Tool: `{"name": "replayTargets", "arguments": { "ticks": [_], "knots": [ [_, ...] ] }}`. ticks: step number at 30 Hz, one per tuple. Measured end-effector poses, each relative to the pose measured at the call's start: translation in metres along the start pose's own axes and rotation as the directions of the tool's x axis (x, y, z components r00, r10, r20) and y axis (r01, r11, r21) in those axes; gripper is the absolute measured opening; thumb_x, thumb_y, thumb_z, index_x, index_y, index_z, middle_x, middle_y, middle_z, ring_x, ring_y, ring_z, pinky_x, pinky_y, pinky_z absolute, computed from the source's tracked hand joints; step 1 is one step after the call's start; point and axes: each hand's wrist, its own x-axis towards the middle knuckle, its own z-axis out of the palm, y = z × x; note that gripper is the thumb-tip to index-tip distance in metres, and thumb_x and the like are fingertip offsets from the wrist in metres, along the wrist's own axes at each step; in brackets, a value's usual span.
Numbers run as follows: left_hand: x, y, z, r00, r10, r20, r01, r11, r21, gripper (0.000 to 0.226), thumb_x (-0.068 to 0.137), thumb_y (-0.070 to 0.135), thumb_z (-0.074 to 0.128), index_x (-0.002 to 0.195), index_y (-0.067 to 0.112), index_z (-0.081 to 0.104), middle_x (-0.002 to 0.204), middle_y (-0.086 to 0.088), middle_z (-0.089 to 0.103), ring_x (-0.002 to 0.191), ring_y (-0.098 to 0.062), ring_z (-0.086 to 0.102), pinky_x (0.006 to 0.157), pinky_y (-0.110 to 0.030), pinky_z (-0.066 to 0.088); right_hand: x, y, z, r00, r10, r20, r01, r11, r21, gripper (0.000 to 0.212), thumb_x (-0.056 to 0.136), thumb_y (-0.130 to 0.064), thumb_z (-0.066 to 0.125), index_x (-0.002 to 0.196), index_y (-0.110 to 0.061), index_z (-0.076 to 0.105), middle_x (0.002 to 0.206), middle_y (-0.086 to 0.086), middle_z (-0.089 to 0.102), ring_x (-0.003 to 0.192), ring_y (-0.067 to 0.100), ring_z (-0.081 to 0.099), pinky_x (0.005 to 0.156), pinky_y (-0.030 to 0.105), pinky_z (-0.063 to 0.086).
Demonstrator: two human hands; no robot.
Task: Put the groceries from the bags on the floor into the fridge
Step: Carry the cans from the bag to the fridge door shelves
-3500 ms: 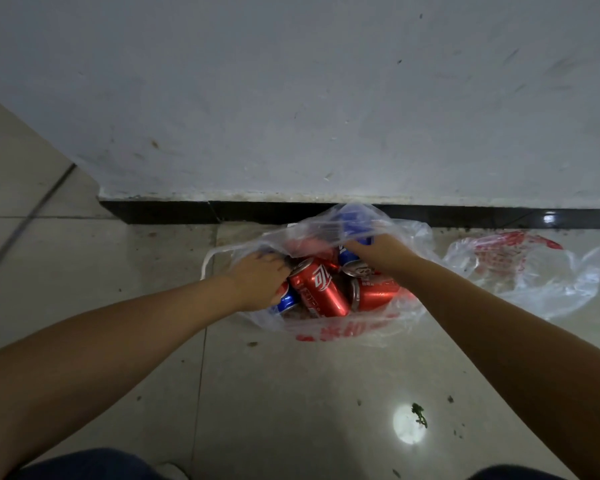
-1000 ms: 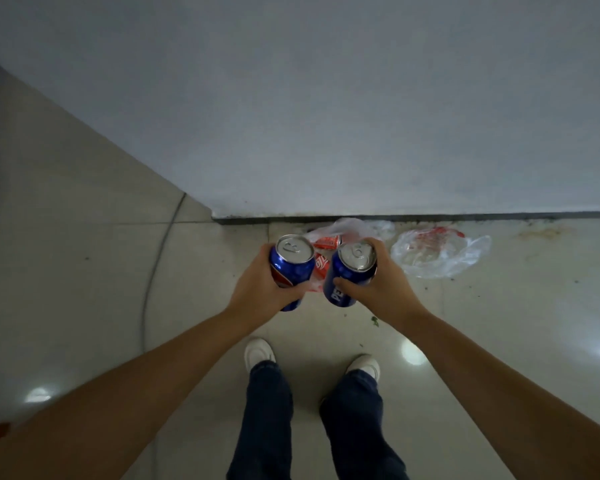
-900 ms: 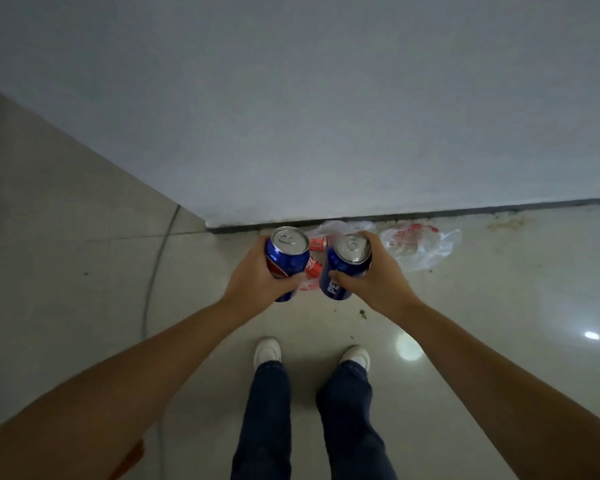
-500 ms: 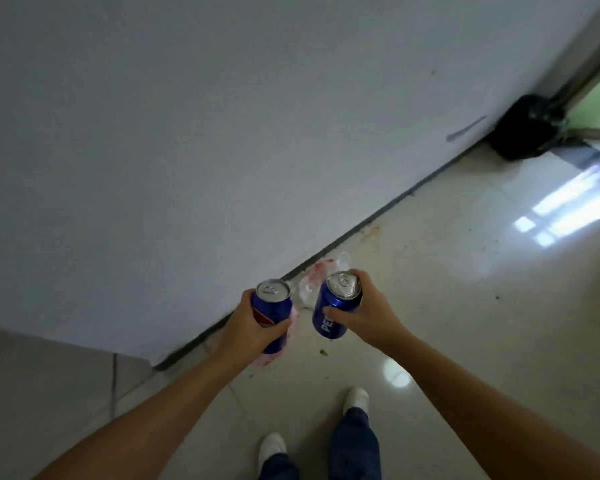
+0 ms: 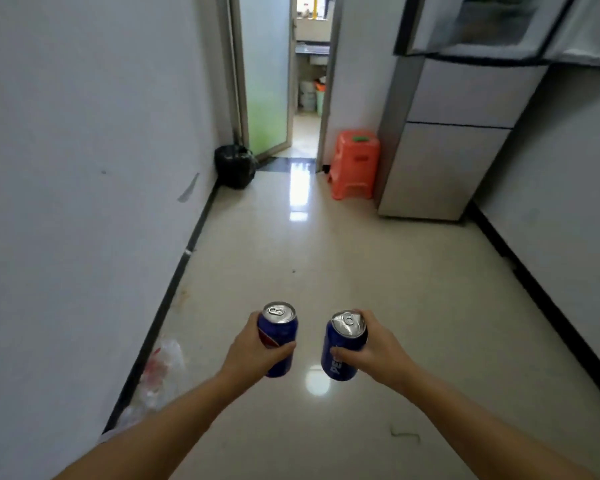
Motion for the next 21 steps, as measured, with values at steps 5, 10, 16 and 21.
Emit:
{"name": "replayTargets", "arguments": {
  "ticks": [5,10,16,21],
  "knots": [
    [-0.015,0.086,0.160,0.971,0.113,0.210,-0.109,0.994,-0.029,0.055,0.071,0.022,0.080,0.112,0.025,0.043,0.103,0.003,0.060,0.098,-0.018,0.058,0.083,-0.027,0.042,-0.099,0.081,-0.132,0.973,0.103,-0.204,-0.101,0.995,0.018,0.054,0.067,-0.021,0.082,0.109,-0.033,0.049,0.104,-0.018,0.063,0.095,-0.002,0.060,0.072,0.009,0.045],
    [-0.050,0.162,0.312,0.901,0.171,0.399,-0.144,0.985,-0.097,0.053,0.072,0.020,0.080,0.110,0.026,0.044,0.101,0.006,0.061,0.100,-0.018,0.059,0.087,-0.029,0.043,-0.196,0.149,-0.251,0.895,0.193,-0.402,-0.200,0.980,0.025,0.055,0.070,-0.022,0.081,0.111,-0.032,0.047,0.102,-0.020,0.060,0.093,0.001,0.059,0.072,0.009,0.044],
    [-0.062,0.230,0.419,0.841,0.232,0.489,-0.193,0.973,-0.130,0.056,0.071,0.024,0.080,0.116,0.023,0.046,0.109,0.004,0.062,0.103,-0.015,0.059,0.088,-0.028,0.043,-0.226,0.198,-0.346,0.806,0.265,-0.529,-0.258,0.962,0.088,0.057,0.069,-0.025,0.081,0.117,-0.025,0.049,0.111,-0.008,0.061,0.103,0.012,0.059,0.086,0.029,0.051],
    [-0.018,0.271,0.456,0.830,0.272,0.487,-0.254,0.962,-0.104,0.054,0.072,0.023,0.080,0.112,0.023,0.045,0.107,0.001,0.062,0.101,-0.017,0.059,0.088,-0.028,0.043,-0.186,0.216,-0.394,0.793,0.235,-0.563,-0.219,0.971,0.097,0.056,0.070,-0.024,0.080,0.115,-0.026,0.047,0.107,-0.010,0.059,0.101,0.012,0.057,0.087,0.031,0.051]
  ]
}}
